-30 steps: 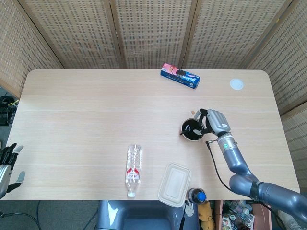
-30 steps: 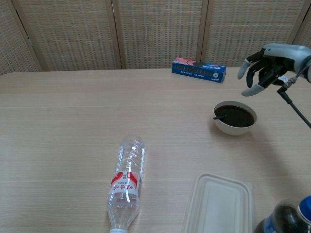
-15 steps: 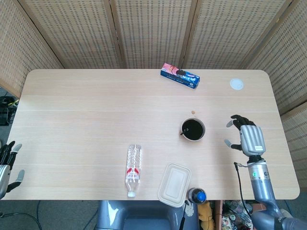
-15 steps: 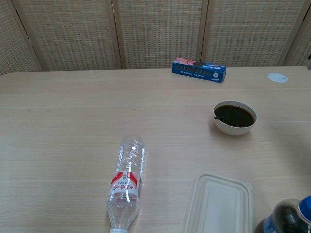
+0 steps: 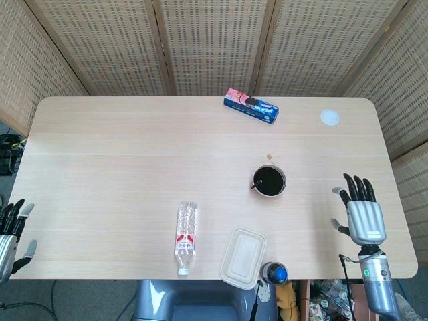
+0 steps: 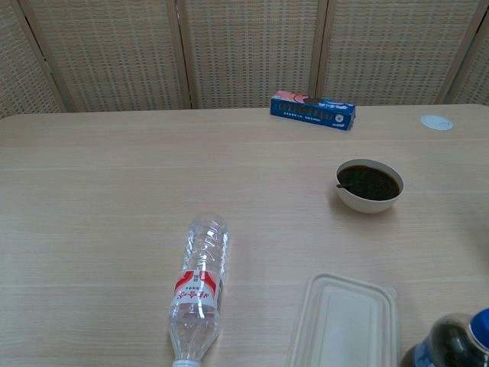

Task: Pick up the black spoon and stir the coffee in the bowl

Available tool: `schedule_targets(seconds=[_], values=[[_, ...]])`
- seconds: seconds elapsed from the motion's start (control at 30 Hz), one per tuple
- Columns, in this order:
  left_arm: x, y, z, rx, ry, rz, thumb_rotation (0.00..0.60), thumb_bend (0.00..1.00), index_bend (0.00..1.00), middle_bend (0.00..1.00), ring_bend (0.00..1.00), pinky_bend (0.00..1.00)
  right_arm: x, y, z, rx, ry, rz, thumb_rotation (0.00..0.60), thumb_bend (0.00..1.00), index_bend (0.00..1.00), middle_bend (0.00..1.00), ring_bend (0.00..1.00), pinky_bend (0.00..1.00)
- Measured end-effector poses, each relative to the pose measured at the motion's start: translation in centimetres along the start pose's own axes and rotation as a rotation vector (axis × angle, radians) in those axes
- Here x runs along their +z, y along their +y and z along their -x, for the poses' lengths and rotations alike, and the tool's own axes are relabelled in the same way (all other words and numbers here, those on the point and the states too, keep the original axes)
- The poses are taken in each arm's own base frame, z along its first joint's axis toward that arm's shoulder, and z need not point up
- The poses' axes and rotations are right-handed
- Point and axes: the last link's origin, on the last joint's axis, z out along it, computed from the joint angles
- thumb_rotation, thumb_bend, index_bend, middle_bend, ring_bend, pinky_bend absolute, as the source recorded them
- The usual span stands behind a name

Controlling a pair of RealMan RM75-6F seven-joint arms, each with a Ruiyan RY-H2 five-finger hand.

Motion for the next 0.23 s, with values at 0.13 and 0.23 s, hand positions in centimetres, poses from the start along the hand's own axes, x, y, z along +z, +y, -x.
schedule_targets(seconds=[0.13, 0.23], values=[[-0.2, 0.4, 0.0, 0.001, 0.018, 0.026, 0.6, 0.45, 0.0, 0.0, 0.0, 0.0, -1.7, 0.2, 0.1, -0.003, -0.015, 0.024, 0.6, 0.27, 0.29, 0.11, 0.01, 0.04], [-0.2, 0.6, 0.1, -0.001, 0.013, 0.033, 0.6, 0.45, 0.0, 0.0, 0.0, 0.0, -2.2, 0.3, 0.1, -0.001, -0.019, 0.036, 0.6, 0.27, 0.29, 0.11, 0.01, 0.04]])
